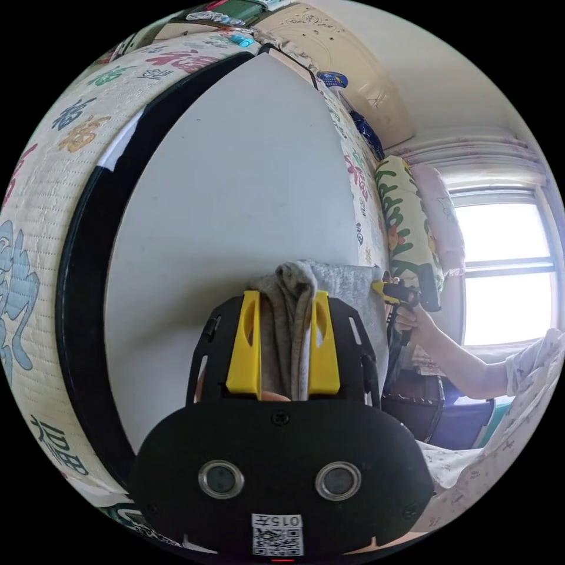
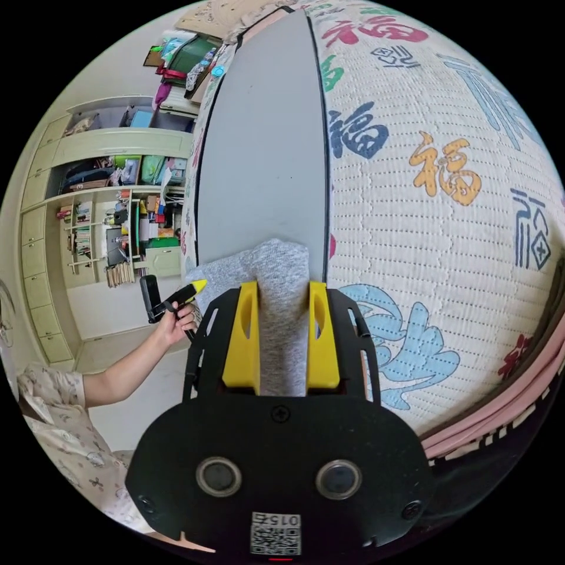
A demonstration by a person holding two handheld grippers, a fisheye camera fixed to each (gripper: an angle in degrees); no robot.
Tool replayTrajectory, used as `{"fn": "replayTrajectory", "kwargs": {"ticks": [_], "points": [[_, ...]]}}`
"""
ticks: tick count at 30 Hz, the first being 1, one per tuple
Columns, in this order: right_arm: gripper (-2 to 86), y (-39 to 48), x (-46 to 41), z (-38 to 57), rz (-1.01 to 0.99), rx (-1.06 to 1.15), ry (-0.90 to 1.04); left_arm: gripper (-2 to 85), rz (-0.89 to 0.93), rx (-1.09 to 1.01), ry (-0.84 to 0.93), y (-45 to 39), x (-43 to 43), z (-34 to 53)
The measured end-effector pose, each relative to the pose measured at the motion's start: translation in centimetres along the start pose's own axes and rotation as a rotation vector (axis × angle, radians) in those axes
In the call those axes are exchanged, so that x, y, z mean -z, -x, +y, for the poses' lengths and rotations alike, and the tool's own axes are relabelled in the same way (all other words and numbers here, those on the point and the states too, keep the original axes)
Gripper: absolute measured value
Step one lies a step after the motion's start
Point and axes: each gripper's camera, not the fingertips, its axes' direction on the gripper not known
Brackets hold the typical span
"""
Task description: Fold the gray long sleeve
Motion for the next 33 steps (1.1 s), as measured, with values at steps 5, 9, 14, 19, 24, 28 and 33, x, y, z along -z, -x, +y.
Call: {"fn": "replayTrajectory", "kwargs": {"ticks": [5,9,14,19,24,28,33], "points": [[10.3,-0.7,-1.1,-4.0,0.075,0.028,-0.025,8.9,0.187,0.053,0.009,3.5,-1.7,6.1],[9.0,-0.3,-1.4,-6.0,0.094,0.06,-0.072,8.1,0.234,-0.02,-0.097,3.3,0.1,12.6],[8.5,4.6,-3.3,-9.0,-0.012,0.273,-0.117,7.7,0.305,-0.06,-0.35,4.5,8.6,27.3],[8.4,12.6,-10.8,-13.6,-0.089,0.549,-0.009,7.6,0.244,0.003,-0.573,8.2,19.8,43.8],[8.3,20.3,-22.1,-16.7,-0.21,0.79,0.153,7.6,0.134,0.102,-0.814,11.6,31.1,62.4],[8.3,24.9,-33.0,-17.6,-0.284,0.915,0.345,7.6,0.004,0.221,-0.966,12.8,38.1,78.9],[8.3,27.4,-47.0,-17.7,-0.255,0.979,0.584,7.6,-0.078,0.43,-1.077,14.7,41.6,95.7]]}}
